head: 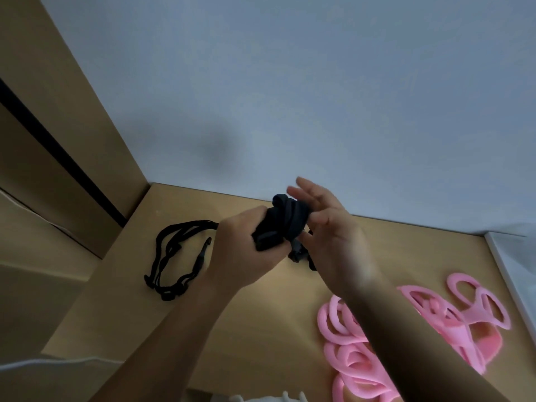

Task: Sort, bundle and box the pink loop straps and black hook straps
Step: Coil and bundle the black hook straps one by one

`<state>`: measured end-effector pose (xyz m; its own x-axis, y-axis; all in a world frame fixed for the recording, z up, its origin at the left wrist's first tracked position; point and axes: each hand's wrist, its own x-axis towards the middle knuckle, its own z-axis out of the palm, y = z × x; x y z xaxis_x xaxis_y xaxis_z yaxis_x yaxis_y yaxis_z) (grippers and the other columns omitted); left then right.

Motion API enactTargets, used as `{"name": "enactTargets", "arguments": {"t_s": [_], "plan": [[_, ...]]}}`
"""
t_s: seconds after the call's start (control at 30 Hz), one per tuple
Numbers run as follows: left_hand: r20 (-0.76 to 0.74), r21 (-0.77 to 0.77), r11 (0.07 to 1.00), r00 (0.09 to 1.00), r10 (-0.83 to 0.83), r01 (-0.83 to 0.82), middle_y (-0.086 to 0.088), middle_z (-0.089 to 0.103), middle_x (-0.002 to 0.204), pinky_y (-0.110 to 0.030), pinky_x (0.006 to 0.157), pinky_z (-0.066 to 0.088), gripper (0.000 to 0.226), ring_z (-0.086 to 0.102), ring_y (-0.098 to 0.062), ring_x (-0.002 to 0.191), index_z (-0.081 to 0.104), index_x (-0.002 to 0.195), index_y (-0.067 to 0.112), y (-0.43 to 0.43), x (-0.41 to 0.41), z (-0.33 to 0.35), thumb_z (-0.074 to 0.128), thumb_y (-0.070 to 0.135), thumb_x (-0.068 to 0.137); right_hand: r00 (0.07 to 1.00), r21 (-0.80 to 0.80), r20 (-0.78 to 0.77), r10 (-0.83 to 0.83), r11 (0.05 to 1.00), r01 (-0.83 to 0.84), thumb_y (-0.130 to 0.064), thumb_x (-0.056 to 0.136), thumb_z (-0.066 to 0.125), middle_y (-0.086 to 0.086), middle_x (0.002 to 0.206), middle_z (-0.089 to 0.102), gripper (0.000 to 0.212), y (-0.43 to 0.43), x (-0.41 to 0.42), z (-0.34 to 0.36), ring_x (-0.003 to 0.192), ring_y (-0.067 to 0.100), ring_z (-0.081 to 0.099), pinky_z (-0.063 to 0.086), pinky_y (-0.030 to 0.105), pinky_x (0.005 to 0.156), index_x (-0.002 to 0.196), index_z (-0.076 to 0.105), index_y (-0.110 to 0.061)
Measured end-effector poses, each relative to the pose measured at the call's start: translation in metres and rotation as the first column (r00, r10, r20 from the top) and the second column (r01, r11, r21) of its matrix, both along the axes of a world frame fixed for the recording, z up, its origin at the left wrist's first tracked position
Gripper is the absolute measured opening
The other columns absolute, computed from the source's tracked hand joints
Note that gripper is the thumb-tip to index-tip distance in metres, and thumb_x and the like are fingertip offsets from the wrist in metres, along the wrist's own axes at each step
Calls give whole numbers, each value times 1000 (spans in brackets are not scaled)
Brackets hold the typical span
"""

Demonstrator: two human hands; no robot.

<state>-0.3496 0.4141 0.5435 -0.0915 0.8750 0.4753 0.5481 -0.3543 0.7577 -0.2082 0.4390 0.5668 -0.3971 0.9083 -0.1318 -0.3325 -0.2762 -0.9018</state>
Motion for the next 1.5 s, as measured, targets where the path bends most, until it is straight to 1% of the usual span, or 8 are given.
{"name": "enactTargets", "arguments": {"t_s": [0.1,0.27,0.57,0.73,0.93,1.17,1.37,1.5], "plan": [[79,-74,991,991,-104,110,12,37,47,-13,45,24,18,32,-6,45,43,59,20,0,2,-1,60,27,58,992,152,110,57,986,-73,-14,54,46,1,109,69,56,3,4,-3,93,51,50,38,37,77,104,70,-21],[252,-208,938,942,-224,278,10,40,51,-21,46,27,21,33,-7,47,45,59,13,-2,0,3,64,6,61,957,331,213,196,907,-259,-16,61,56,13,109,64,50,12,21,2,93,65,40,35,49,72,105,70,-32],[424,-253,856,846,-322,452,10,42,51,-20,44,29,35,37,-8,46,54,57,29,-8,10,12,59,-5,62,925,324,198,323,869,-373,-11,60,71,-1,90,67,36,18,43,6,81,18,59,50,29,66,91,71,-28],[472,-242,887,846,-246,393,12,44,46,-15,44,33,23,40,-2,43,53,61,16,-7,16,13,55,-7,63,970,365,202,135,909,-203,-51,53,84,-2,78,68,37,15,30,0,63,30,51,44,32,49,83,70,-34],[518,-215,942,848,-115,259,11,39,45,-20,43,29,22,34,-8,43,47,54,16,-4,21,10,55,-3,63,988,381,151,-6,923,-52,-42,58,83,-2,74,67,29,8,18,-4,57,40,49,41,54,46,78,66,-30],[626,-313,933,777,64,176,6,53,48,-17,44,39,6,48,-8,45,57,69,-1,6,33,-3,56,3,65,959,293,219,-181,949,112,-21,86,48,-9,89,58,31,-2,-9,-34,71,-2,53,42,16,64,111,57,-37],[340,-554,826,934,113,102,12,57,65,-21,57,41,38,54,-7,60,61,87,12,18,25,-43,84,30,63,956,77,294,-16,997,-7,-18,64,44,-13,102,65,60,16,21,-62,90,8,60,46,16,66,123,53,-28],[234,-691,714,969,77,111,10,60,95,-24,72,49,63,60,-8,87,47,105,20,27,33,-56,87,36,59,928,-28,367,-63,997,79,-28,79,58,2,107,66,34,17,25,-78,92,14,64,49,18,66,113,59,-21]]}}
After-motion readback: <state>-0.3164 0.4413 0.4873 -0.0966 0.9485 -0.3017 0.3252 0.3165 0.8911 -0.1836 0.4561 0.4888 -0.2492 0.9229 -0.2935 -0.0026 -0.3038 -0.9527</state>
